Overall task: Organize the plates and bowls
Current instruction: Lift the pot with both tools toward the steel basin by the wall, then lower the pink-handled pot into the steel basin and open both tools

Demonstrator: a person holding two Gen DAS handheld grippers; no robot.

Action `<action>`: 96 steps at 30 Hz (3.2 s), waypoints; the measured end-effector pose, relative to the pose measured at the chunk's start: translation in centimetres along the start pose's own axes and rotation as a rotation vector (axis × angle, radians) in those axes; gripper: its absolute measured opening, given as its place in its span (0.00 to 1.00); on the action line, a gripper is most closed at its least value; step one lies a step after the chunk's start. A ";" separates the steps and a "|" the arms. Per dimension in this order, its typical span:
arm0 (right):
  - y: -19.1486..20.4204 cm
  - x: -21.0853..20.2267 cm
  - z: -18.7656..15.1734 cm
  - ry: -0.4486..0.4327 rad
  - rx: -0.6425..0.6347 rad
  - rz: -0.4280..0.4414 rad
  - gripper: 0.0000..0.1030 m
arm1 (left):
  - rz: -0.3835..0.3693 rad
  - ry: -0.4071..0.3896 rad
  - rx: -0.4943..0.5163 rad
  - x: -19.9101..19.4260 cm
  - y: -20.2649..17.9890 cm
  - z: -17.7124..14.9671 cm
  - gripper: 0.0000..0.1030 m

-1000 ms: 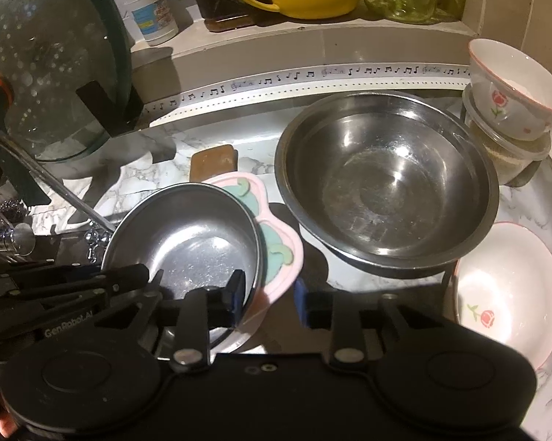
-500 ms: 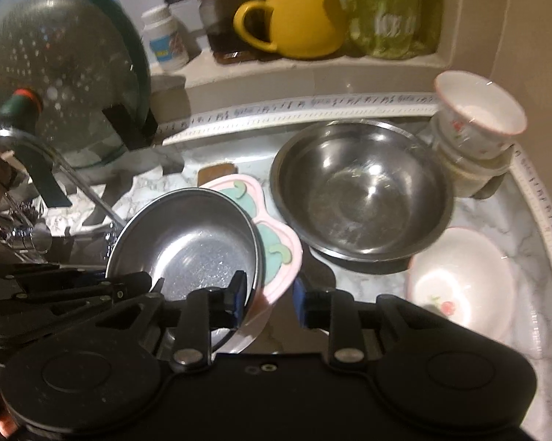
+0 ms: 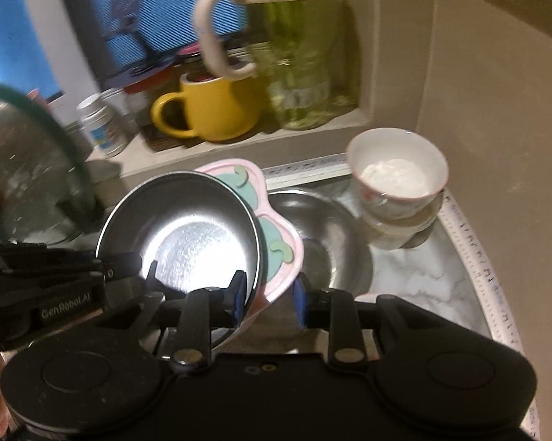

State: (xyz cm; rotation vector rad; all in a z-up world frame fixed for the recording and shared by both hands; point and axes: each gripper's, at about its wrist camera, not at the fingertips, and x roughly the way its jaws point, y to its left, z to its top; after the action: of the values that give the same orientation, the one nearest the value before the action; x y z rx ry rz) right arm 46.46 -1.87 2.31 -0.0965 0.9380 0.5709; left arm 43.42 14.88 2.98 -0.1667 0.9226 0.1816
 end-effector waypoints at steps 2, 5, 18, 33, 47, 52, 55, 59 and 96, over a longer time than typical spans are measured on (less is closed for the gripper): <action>-0.8 0.8 0.2 0.008 0.020 -0.009 0.26 | 0.003 0.019 0.015 1.2 -0.6 0.7 0.13; -2.0 1.9 0.2 0.022 0.047 -0.022 0.26 | -0.001 0.047 0.042 3.2 -1.4 1.5 0.13; -4.1 6.8 0.9 0.084 0.090 -0.038 0.27 | 0.055 0.112 0.124 8.4 -3.4 2.6 0.13; -6.6 8.4 0.6 0.152 0.243 0.028 0.33 | 0.126 0.172 0.242 11.1 -5.6 2.7 0.13; -6.7 6.3 0.4 0.127 0.267 0.038 0.65 | 0.151 0.188 0.240 12.7 -5.7 2.1 0.13; -6.7 4.8 0.4 0.101 0.228 0.052 0.67 | 0.110 0.175 0.209 12.2 -5.0 2.0 0.14; -6.8 4.2 -0.3 0.098 0.210 0.049 0.69 | 0.101 0.179 0.196 11.6 -4.7 1.9 0.18; -7.0 3.2 -1.1 0.086 0.184 0.046 0.69 | 0.103 0.161 0.191 10.7 -4.6 1.6 0.25; -9.8 -3.9 -8.6 0.041 0.128 0.005 0.77 | -0.178 0.054 0.239 -0.8 -10.2 -4.7 0.76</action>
State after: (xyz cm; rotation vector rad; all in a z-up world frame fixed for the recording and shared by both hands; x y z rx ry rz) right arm 43.30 -14.57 -1.37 0.0094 1.0126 0.5135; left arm 41.60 3.87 1.53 -0.0319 0.9705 -0.0987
